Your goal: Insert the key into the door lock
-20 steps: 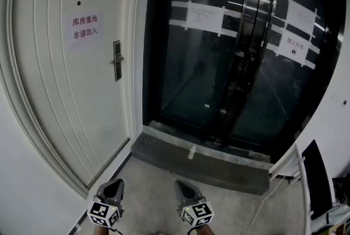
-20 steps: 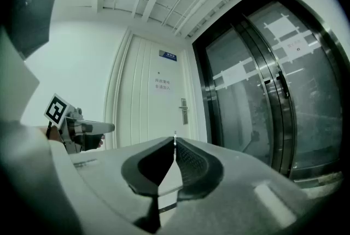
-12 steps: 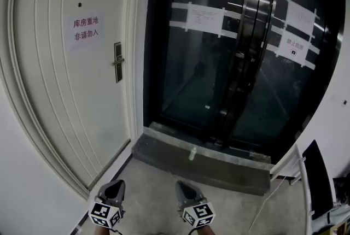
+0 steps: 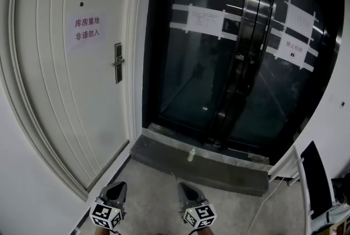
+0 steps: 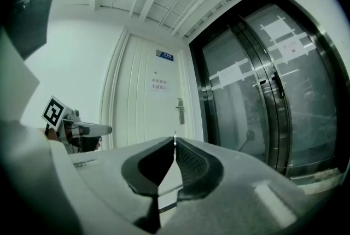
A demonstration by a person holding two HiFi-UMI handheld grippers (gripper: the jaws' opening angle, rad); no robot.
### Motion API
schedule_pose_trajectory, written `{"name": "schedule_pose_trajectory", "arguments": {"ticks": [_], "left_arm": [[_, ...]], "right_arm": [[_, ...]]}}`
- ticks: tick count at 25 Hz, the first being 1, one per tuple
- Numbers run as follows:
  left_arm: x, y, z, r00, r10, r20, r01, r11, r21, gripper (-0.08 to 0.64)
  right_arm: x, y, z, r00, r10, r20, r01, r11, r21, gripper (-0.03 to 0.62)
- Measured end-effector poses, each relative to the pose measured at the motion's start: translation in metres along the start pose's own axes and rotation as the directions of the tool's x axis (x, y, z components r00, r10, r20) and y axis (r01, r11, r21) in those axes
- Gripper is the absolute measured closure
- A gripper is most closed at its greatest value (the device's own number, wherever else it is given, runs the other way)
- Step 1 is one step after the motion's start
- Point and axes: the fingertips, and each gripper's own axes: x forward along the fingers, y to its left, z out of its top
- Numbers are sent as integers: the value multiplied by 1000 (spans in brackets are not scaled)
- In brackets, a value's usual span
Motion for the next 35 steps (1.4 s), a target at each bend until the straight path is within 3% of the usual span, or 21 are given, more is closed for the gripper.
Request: {"name": "schedule_pose_trajectory", "arguments": {"ticks": [14,26,35], "left_arm": [[67,22,-3,999,-39,-33,39,999,2,557],[189,59,11,999,21,-24,-21,1000,1,557],[259,83,18,994,106,6,-106,994,10,557]], "right_arm": [[50,-42,-4,999,-31,12,30,999,13,581],[155,-130,9,999,37,9,-38,999,11,581],[219,-182,18,993,114,22,-114,993,6,581]]}}
